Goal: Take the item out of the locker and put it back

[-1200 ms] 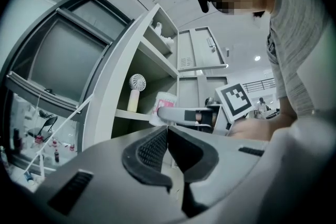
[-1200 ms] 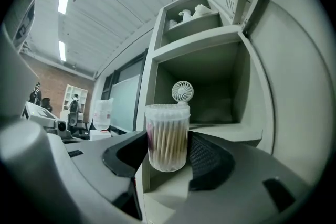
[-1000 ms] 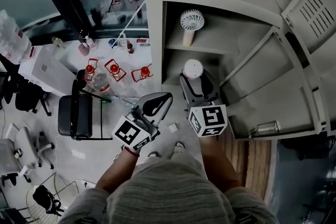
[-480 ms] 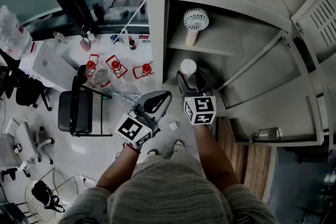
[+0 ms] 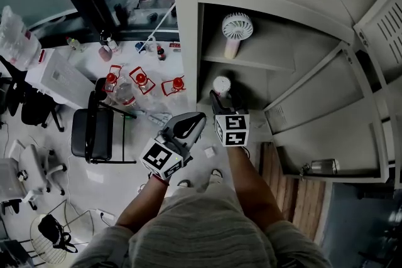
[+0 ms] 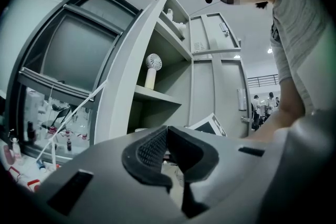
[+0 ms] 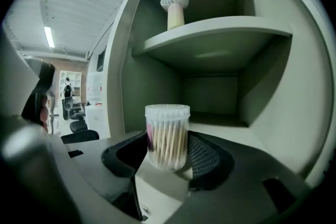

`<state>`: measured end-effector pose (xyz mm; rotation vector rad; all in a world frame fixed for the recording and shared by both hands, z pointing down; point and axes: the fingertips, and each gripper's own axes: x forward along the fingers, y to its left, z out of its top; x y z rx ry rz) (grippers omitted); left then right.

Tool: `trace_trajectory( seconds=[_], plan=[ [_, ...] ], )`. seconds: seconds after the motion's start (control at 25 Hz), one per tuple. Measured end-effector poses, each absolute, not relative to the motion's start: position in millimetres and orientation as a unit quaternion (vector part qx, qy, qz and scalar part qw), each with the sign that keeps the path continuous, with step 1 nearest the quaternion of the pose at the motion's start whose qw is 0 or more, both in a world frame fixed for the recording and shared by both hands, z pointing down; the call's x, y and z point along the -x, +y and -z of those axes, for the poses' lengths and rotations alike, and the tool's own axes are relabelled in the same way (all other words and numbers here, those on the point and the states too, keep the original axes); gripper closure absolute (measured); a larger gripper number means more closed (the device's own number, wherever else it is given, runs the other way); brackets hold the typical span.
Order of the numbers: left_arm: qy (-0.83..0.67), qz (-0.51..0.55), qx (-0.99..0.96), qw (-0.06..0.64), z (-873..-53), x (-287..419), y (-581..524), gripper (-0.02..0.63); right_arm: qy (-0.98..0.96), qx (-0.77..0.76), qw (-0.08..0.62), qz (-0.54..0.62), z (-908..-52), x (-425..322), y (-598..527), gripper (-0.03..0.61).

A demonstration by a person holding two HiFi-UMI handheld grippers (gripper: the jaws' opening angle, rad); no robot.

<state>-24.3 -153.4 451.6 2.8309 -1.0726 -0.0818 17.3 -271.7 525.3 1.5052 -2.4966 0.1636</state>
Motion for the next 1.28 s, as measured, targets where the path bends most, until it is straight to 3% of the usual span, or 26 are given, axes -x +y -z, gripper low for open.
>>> trace_trajectory(
  seconds=[0.36,1.28],
  plan=[
    [-0.355,0.028,-0.933,0.057,-451.1,25.3,-155.4,0.606,-0.836,-0.523,0.149,-0.067,-539.9,-21.9,-271.6,0.327],
    [-0.351,0.034,-0.934,0.053,-446.4,23.9,-154.3,0.606,-0.839,-0.510,0.173,-0.075,-541.3,-23.3,-267.3,0.325]
  ],
)
